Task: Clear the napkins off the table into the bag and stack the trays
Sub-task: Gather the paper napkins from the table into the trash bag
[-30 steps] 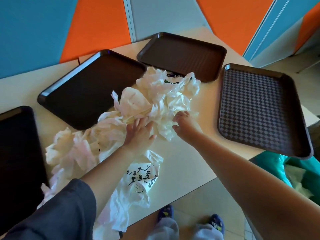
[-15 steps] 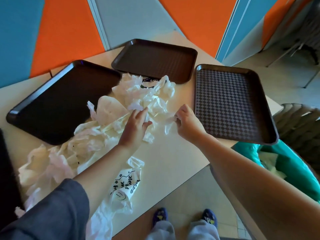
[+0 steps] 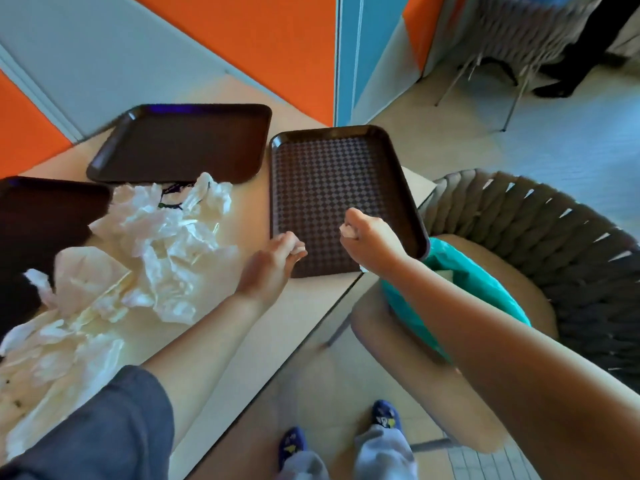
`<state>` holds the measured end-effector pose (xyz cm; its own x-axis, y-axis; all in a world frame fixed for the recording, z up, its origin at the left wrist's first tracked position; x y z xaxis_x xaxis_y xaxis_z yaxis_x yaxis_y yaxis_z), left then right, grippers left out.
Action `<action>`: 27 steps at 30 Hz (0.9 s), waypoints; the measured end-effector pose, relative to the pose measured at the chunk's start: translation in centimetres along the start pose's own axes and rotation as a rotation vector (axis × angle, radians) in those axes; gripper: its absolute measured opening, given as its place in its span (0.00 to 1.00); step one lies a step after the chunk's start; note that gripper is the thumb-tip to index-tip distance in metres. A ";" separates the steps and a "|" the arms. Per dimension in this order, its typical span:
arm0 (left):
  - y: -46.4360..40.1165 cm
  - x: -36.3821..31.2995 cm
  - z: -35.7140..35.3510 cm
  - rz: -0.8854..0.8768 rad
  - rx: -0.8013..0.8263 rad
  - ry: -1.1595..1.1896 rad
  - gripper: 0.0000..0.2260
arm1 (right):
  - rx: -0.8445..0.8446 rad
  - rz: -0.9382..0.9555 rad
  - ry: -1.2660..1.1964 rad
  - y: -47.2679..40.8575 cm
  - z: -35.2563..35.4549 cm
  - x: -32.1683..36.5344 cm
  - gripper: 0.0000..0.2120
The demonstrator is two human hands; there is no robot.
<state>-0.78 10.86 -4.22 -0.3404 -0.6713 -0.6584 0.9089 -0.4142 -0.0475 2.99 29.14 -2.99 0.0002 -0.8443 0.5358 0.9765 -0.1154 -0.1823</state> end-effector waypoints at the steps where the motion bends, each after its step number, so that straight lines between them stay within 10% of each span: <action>1: -0.5 -1.3 -1.4 0.008 0.071 0.038 0.04 | -0.021 -0.026 -0.011 0.5 0.9 -1.5 0.09; 17: -3.6 -16.5 -21.5 -0.456 0.388 0.008 0.08 | 0.071 -0.350 0.021 10.3 6.9 -23.2 0.09; 27: -2.9 -15.0 -27.0 -0.351 0.479 -0.097 0.13 | 0.416 -0.397 -0.061 14.1 3.2 -26.2 0.14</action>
<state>8.16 38.72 -14.49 -0.6418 -0.4878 -0.5917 0.5360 -0.8372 0.1089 17.42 51.35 -16.95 -0.3827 -0.7455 0.5456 0.9070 -0.1910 0.3752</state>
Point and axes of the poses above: each hand's wrist, its own y-axis away from the middle knuckle, its own z-axis out of the back of the hand, x = y × z, the point moved 2 cm from there along -y, towards the middle knuckle, and after that the axes turned 8 degrees about z, right-handed, at the moved point
